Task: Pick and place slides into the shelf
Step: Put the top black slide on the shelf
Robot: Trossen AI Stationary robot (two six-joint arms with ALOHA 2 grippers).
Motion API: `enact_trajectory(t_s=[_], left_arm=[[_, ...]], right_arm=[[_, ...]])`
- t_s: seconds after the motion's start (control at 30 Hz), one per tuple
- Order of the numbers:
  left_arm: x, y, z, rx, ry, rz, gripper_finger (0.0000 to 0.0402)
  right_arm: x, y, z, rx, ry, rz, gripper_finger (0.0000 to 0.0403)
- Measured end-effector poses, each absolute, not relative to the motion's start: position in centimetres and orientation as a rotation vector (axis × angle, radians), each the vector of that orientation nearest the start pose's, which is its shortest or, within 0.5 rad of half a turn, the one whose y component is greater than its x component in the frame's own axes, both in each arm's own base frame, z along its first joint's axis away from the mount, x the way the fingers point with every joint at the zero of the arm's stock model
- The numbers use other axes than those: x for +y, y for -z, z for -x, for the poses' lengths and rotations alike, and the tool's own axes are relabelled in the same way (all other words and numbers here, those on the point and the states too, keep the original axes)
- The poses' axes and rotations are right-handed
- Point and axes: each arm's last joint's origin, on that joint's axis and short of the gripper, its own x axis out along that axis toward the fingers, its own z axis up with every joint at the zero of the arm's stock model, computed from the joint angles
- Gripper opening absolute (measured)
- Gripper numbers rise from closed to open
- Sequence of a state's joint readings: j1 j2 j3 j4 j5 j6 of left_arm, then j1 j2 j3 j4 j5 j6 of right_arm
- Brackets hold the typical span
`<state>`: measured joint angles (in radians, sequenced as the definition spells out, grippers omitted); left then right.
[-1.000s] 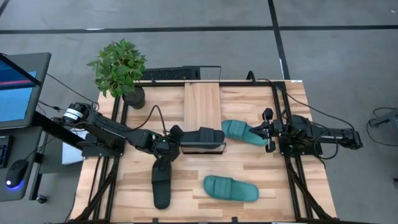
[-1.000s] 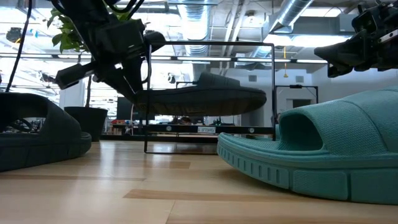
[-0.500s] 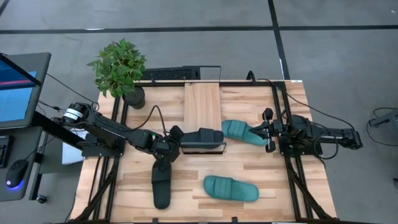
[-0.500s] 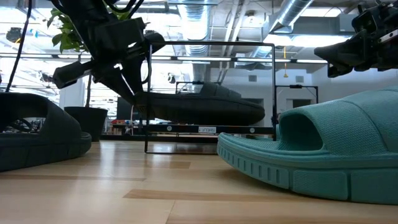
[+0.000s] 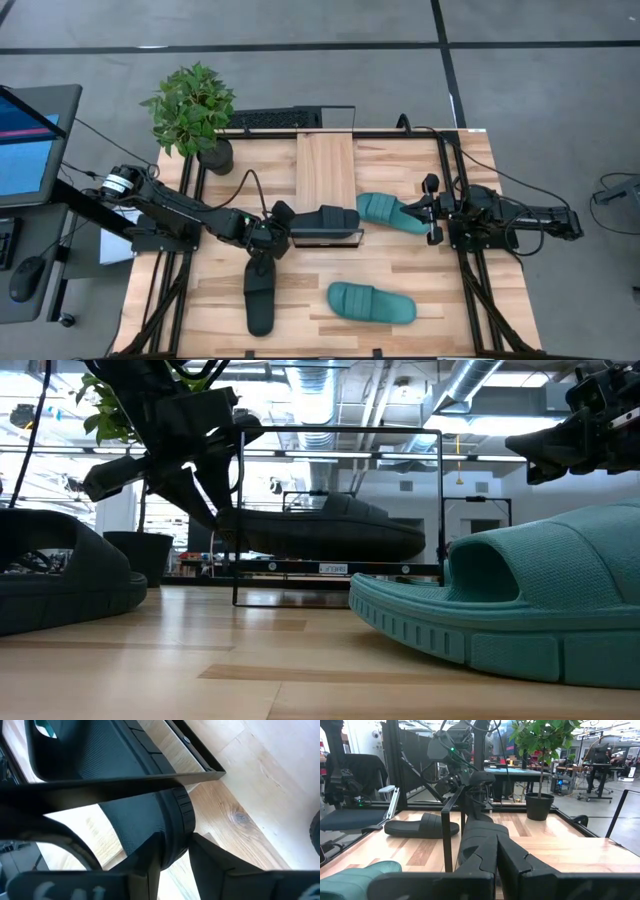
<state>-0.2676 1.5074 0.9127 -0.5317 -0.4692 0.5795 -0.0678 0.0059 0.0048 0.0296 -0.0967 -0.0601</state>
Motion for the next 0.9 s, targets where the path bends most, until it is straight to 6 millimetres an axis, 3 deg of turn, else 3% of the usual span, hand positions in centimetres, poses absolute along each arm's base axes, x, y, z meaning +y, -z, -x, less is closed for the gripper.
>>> enact_trajectory(t_s=[0.47,0.9], left_arm=[[-6.08,-19.47,-27.27,1.105,0.099,-0.899,0.0133],[-5.83,-19.46,-27.05,1.130,-0.007,-0.875,0.0147]], right_arm=[[-0.38,-16.74,-9.76,-0.029,-0.028,0.062,0.0000],[-0.38,-16.75,-9.76,-0.029,-0.028,0.063,0.0000]])
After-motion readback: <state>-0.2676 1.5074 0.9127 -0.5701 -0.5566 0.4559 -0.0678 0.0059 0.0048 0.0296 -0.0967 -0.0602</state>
